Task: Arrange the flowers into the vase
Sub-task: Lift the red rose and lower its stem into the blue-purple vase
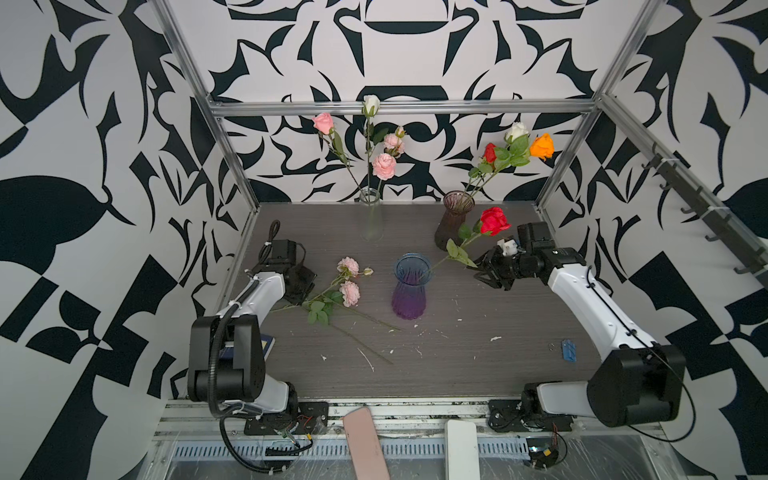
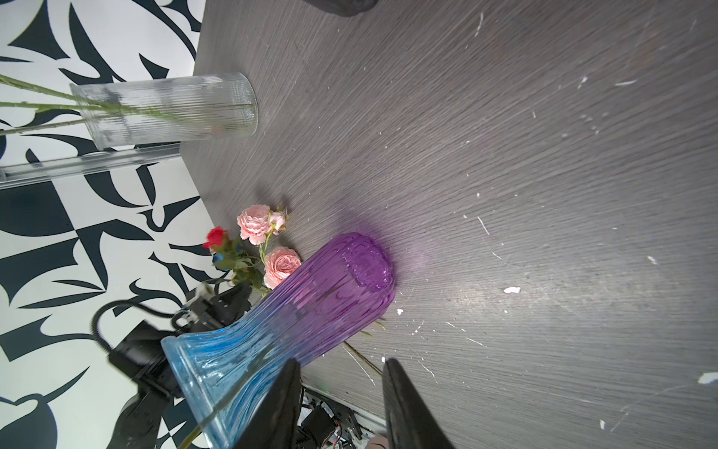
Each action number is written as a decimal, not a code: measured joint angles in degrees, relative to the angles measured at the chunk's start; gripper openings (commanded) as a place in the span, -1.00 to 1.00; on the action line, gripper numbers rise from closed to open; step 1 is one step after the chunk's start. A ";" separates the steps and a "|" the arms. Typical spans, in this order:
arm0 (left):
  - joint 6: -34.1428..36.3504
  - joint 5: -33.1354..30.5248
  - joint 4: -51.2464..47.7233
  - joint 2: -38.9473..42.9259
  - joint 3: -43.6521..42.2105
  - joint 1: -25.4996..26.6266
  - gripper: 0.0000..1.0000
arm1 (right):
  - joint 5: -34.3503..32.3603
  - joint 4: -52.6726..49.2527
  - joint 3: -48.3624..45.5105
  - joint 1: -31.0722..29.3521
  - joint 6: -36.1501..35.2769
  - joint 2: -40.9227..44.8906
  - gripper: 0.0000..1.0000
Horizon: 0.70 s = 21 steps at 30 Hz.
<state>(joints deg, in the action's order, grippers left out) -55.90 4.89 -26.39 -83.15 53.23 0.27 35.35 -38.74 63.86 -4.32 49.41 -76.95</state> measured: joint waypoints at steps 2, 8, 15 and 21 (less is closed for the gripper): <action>-0.52 0.00 -0.31 2.29 1.77 0.00 -1.00 | 0.02 -0.07 0.63 0.00 0.00 -0.31 -0.22; -0.52 0.81 0.02 8.87 8.41 0.96 -1.00 | 0.50 1.14 3.45 0.00 -0.02 -3.52 -0.22; 6.12 -0.59 3.63 13.35 22.21 8.61 -1.00 | 1.36 1.75 3.87 0.00 -0.02 -5.77 -0.22; 8.72 -1.09 9.40 15.28 27.91 10.67 -1.00 | 2.21 2.21 4.13 0.00 -0.24 -5.90 -0.22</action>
<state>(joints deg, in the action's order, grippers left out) -47.18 3.79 -16.99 -67.88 81.14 10.94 37.56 -36.53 67.99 -4.32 49.17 -82.85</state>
